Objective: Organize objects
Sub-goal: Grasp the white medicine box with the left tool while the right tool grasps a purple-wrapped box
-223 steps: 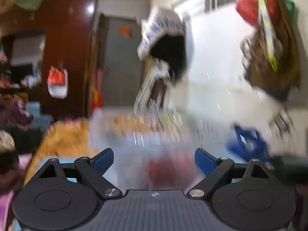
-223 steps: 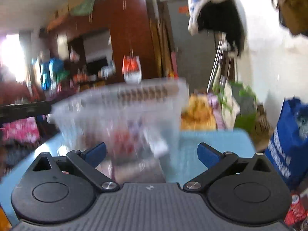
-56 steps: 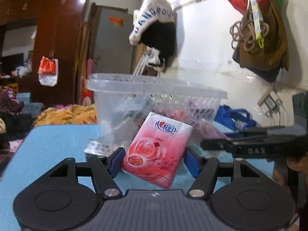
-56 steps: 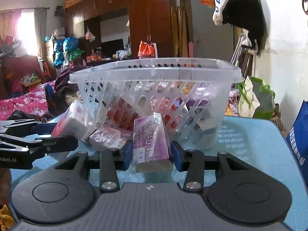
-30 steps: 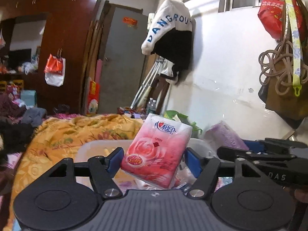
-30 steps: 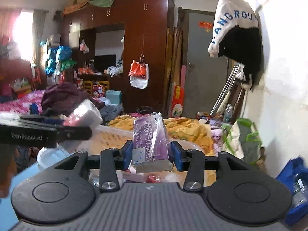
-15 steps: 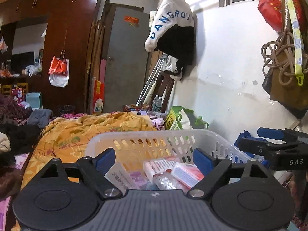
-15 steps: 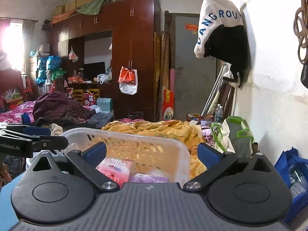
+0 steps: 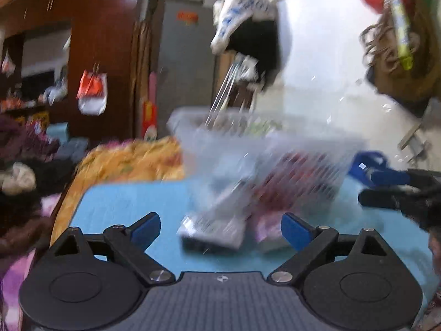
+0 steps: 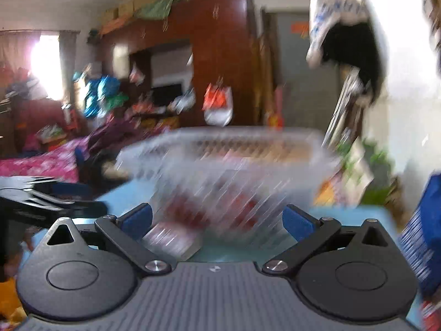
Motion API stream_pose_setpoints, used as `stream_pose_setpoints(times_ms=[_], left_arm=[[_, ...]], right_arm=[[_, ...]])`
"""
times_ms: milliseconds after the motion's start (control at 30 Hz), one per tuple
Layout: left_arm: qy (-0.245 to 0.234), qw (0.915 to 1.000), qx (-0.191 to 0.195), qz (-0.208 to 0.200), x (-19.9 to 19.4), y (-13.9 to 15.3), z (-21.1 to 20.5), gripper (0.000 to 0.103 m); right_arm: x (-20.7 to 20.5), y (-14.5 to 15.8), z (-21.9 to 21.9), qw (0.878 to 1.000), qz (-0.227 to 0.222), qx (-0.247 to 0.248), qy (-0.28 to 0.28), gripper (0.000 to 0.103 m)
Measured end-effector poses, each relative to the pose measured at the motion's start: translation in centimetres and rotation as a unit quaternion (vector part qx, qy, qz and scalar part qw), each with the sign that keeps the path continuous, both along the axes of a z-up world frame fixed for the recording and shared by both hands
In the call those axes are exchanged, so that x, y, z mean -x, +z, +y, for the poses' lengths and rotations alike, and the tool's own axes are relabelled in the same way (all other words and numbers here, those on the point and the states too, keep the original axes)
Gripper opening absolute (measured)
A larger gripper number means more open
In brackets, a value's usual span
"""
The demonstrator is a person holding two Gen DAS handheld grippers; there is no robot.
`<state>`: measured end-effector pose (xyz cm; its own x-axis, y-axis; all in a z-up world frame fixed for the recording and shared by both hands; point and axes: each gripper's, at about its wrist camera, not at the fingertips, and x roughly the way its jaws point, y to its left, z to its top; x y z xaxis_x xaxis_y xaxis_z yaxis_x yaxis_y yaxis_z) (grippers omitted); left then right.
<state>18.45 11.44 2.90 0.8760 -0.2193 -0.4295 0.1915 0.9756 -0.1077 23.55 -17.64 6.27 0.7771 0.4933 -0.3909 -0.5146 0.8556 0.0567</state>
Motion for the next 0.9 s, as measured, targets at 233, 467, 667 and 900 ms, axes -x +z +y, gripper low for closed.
stream_pose_setpoints(times_ms=[233,467,667,900], left_arm=[[0.022,0.9973,0.069,0.013,-0.9,-1.3,4.1,0.096],[0.01,0.9987,0.039,0.032,-1.7,-1.9,2.7,0.096],[-0.001,0.9988,0.002,0.049,-2.8,-2.5,0.1,0.096],[0.009,0.997,-0.025,0.072,-4.7,-2.8,-1.4,0.096]], right_arm=[[-3.9,-3.2,6.7,0.996,0.059,0.065,0.006,0.103],[-4.9,-3.5,7.6,0.994,0.078,0.081,0.0,0.078],[-3.4,-3.4,4.0,0.996,0.061,0.066,-0.023,0.077],[-3.1,-3.1,-0.2,0.997,0.057,0.033,-0.046,0.077]])
